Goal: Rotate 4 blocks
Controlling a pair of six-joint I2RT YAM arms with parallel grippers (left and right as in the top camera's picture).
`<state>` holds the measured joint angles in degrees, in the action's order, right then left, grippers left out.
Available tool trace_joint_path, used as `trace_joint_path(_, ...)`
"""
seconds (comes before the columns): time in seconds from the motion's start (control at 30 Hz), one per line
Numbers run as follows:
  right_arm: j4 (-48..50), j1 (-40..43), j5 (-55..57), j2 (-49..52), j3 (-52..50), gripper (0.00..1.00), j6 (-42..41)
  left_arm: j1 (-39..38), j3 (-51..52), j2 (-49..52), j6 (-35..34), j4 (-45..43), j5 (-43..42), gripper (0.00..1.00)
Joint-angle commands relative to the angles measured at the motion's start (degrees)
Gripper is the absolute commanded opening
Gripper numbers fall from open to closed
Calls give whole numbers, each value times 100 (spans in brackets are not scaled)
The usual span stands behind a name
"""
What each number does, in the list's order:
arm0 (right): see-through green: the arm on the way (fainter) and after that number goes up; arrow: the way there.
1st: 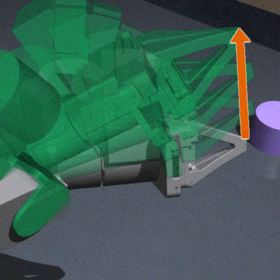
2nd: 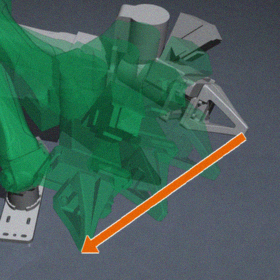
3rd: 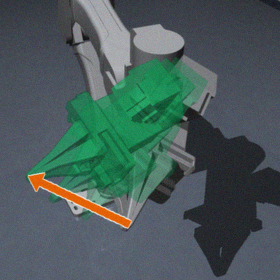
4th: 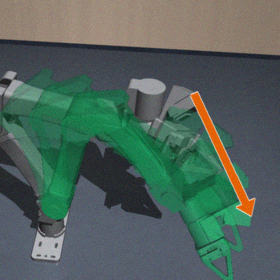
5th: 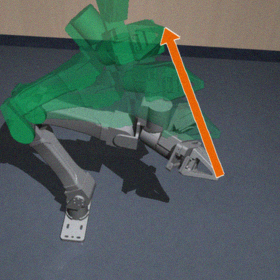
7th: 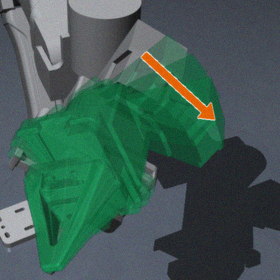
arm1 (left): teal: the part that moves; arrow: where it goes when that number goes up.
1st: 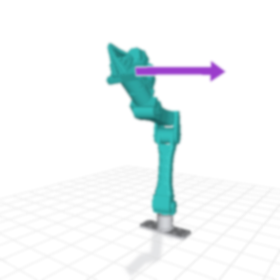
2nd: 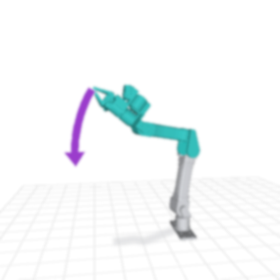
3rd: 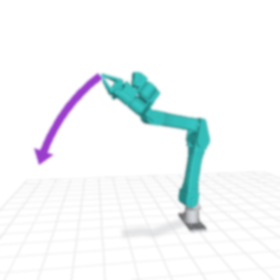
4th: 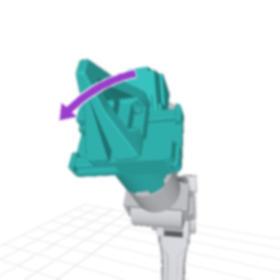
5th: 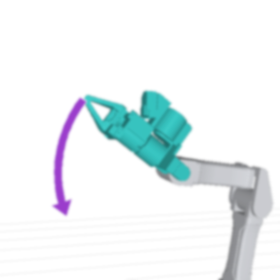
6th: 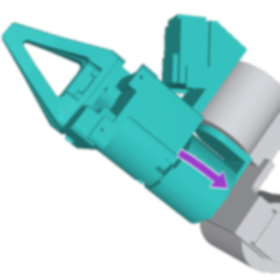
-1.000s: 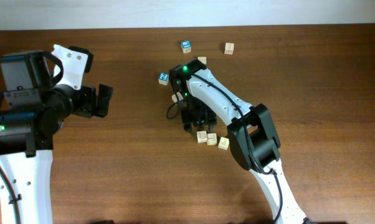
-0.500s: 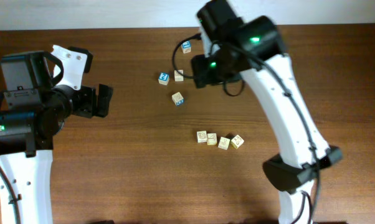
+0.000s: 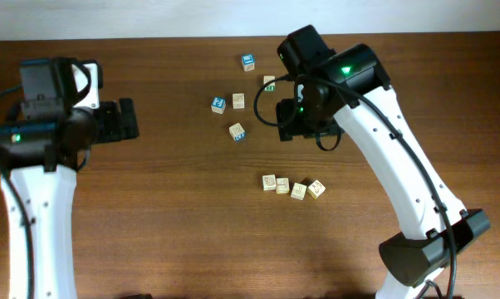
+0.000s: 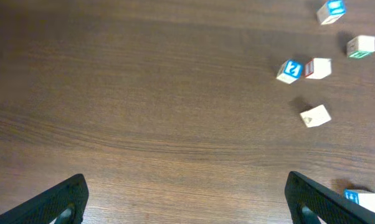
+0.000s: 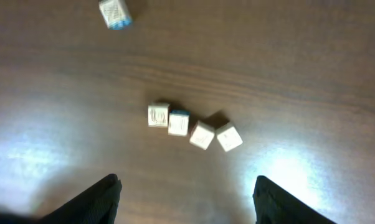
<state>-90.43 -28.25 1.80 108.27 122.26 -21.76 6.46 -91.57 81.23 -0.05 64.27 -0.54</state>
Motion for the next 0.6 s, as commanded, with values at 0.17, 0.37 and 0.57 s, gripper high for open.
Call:
trace_joint_path(0.17,271,15,391,-107,-87,70,-168,20,-37,496,-83,-254,76,99)
trace_joint_path(0.37,284,15,389,-107,-87,71,-166,20,-37,496,-81,-337,79,99)
trace_joint_path(0.57,282,15,389,-107,-87,71,-166,20,-37,496,-83,-337,81,99)
